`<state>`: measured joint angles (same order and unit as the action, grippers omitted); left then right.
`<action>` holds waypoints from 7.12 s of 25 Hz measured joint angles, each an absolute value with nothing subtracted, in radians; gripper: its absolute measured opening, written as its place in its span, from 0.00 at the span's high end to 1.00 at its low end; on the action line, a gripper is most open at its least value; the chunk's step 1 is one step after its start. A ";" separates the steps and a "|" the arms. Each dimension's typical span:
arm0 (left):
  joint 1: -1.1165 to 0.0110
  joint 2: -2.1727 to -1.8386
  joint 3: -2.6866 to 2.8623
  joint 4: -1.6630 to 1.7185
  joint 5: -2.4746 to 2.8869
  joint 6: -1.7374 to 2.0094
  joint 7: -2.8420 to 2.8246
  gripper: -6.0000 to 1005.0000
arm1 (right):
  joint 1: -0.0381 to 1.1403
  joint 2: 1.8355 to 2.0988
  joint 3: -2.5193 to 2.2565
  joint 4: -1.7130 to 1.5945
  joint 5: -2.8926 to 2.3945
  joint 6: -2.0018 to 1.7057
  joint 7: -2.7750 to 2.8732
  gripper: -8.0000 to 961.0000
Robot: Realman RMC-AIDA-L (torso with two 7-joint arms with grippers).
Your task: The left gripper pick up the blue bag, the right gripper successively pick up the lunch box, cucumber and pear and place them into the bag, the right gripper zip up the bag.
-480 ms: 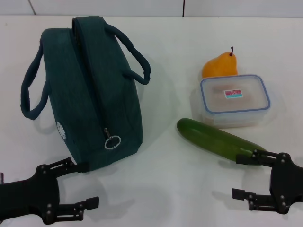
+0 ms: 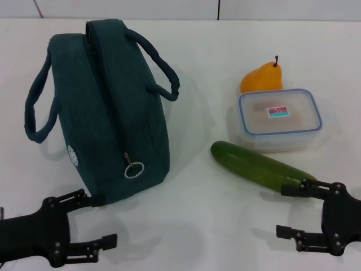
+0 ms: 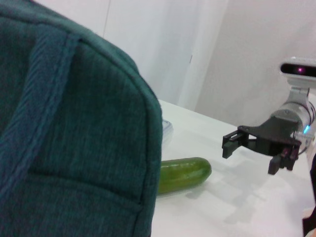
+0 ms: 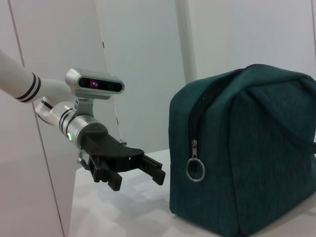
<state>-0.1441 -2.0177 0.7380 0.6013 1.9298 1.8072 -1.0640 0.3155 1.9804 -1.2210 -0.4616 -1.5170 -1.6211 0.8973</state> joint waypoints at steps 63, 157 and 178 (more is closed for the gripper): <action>-0.561 -1.958 0.655 1.250 2.285 1.851 -2.624 0.26 | 0.313 1.981 -1.205 -0.455 -1.517 -1.606 0.897 0.26; -0.572 -1.949 0.666 1.259 2.124 1.876 -2.612 0.95 | 0.536 2.028 -0.885 0.052 -1.056 -1.278 1.718 0.74; -0.575 -1.950 0.667 1.258 2.118 1.877 -2.611 0.95 | 0.493 2.028 -0.880 0.000 -1.020 -1.419 1.708 0.88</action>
<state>-0.5753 -1.9500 0.6665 1.2580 2.1175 1.8769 -2.6108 0.4928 2.0279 -0.8804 -0.0004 -1.0197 -1.4189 1.7081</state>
